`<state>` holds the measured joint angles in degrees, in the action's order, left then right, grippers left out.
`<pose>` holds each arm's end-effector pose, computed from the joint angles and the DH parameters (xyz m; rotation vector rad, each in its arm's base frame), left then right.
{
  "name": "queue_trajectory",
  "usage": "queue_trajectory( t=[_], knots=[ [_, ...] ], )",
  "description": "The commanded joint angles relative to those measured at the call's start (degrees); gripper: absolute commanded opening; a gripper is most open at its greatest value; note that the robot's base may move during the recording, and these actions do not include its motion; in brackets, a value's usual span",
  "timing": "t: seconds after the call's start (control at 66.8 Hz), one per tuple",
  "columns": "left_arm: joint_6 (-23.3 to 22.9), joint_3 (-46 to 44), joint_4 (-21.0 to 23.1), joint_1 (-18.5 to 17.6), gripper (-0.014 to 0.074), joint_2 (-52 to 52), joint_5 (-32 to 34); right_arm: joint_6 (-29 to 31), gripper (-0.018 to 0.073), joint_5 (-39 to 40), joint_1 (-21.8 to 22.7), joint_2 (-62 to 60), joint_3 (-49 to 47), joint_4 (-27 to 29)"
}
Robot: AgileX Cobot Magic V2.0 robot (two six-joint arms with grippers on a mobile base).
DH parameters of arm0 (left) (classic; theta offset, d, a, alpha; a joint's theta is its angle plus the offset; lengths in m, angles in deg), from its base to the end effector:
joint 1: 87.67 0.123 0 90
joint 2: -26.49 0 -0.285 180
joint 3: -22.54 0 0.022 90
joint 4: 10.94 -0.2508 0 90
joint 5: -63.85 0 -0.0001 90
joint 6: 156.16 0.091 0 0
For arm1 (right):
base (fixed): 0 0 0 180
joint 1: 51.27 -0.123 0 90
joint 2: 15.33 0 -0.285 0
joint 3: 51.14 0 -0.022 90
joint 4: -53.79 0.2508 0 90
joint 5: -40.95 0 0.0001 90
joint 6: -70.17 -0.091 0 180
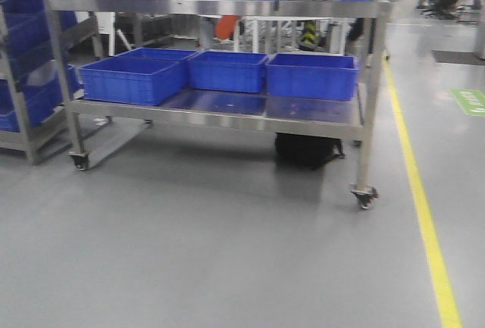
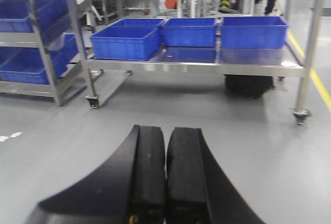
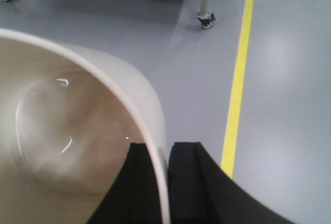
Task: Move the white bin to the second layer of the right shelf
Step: 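Drive down the aisle past the crate carts carrying the bin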
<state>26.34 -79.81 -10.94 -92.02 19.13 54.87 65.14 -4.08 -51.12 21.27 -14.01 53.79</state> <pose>0.0559 -0.0043 0.1968 0.0980 1.6376 -0.0247 0.0855 -0.0002 0.3404 0.0937 2.0711 0.0522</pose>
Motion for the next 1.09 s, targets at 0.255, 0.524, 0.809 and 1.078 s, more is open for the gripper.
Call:
queue_trajectory(
  t=[0.255,0.524,0.809,1.078],
  knots=[
    [-0.3,2.1,0.0,-0.3,0.0085,0.9,4.6,0.2,0.0057,4.9,0.0,0.1,-1.5,0.0],
    [-0.3,2.1,0.0,-0.3,0.0085,0.9,4.6,0.2,0.0057,4.9,0.0,0.1,-1.5,0.0],
    [-0.3,2.1,0.0,-0.3,0.0085,0.9,4.6,0.2,0.0057,4.9,0.0,0.1,-1.5,0.0],
    [-0.3,2.1,0.0,-0.3,0.0085,0.9,4.6,0.2,0.0057,4.9,0.0,0.1,-1.5,0.0]
  ],
)
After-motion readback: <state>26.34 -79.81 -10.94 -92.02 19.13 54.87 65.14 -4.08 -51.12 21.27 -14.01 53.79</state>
